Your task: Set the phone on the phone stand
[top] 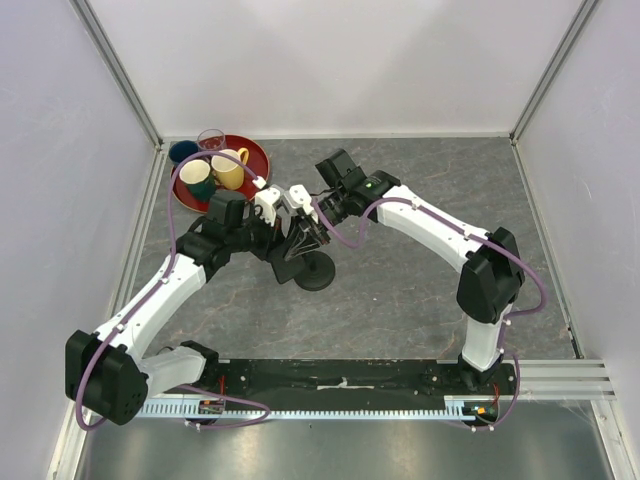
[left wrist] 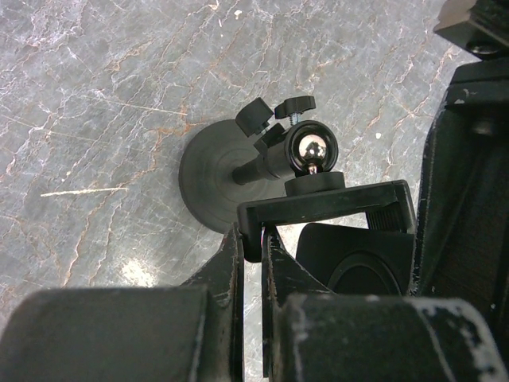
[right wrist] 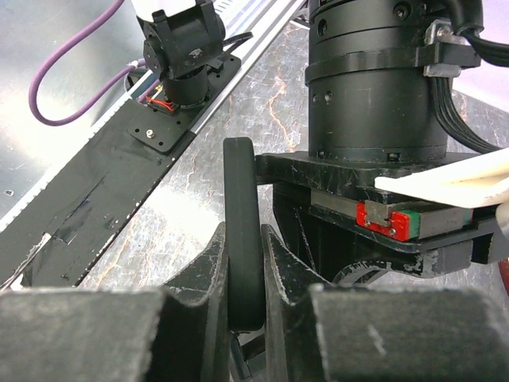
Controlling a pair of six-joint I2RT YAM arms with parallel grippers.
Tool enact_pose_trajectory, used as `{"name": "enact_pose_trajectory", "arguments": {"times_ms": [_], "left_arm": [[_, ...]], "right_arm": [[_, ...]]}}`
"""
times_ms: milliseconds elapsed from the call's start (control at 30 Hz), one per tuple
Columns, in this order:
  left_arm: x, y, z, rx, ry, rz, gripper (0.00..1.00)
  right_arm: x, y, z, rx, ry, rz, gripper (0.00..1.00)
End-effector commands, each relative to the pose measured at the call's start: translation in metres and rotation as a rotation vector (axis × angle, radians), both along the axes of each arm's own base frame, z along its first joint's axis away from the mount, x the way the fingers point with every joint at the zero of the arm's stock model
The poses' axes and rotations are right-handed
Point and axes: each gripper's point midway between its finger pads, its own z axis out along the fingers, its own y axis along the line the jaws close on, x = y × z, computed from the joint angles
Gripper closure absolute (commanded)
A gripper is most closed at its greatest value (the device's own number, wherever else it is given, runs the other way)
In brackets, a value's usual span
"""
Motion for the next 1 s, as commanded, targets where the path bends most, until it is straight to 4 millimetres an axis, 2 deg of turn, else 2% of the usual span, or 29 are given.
{"name": "enact_pose_trajectory", "arguments": {"times_ms": [0,133,300,333,433,600,633,700,733,767,800,833,900,967], "left_arm": [[-0.024,-0.018,0.017,-0.069,0.014,-0.134,0.98],[-0.026,-0.020,0.016,-0.076,0.019,-0.144,0.98],[-0.028,-0.021,0.016,-0.082,0.021,-0.158,0.98],[-0.028,-0.022,0.015,-0.083,0.024,-0.161,0.98],[-0.028,-0.021,0.014,-0.078,0.026,-0.158,0.98],[-0.021,-0.015,0.013,-0.052,0.008,-0.104,0.98],[-0.013,-0.008,0.014,-0.030,-0.018,-0.051,0.98],[-0.001,0.000,0.018,-0.030,-0.044,0.057,0.98],[0.007,0.011,0.024,-0.013,-0.087,0.139,0.98],[0.010,0.015,0.028,-0.021,-0.105,0.179,0.98],[0.014,0.019,0.030,-0.031,-0.132,0.216,0.98],[0.018,0.028,0.040,-0.044,-0.174,0.285,0.98],[0.020,0.035,0.047,-0.057,-0.218,0.328,0.98],[0.024,0.051,0.056,-0.054,-0.264,0.426,0.98]], "right_arm": [[0.071,-0.003,0.010,0.052,-0.250,-0.128,1.00],[0.066,-0.008,0.021,0.126,-0.221,-0.068,1.00],[0.071,-0.003,0.018,0.134,-0.194,-0.057,1.00],[0.074,-0.002,0.023,0.146,-0.200,-0.055,1.00],[0.079,-0.002,0.014,0.122,-0.181,-0.071,1.00],[0.091,-0.016,0.002,0.036,-0.180,-0.162,1.00],[0.090,-0.020,-0.005,0.014,-0.169,-0.177,1.00],[0.088,-0.024,-0.002,-0.008,-0.161,-0.213,1.00],[0.086,-0.028,-0.003,-0.023,-0.144,-0.239,1.00],[0.093,-0.025,0.003,0.003,-0.166,-0.276,1.00],[0.102,-0.028,0.001,-0.032,-0.114,-0.384,1.00],[0.110,-0.028,0.008,0.022,-0.153,-0.444,1.00],[0.122,-0.035,0.006,0.021,-0.158,-0.554,1.00],[0.129,-0.039,0.006,0.021,-0.127,-0.636,1.00]]}}
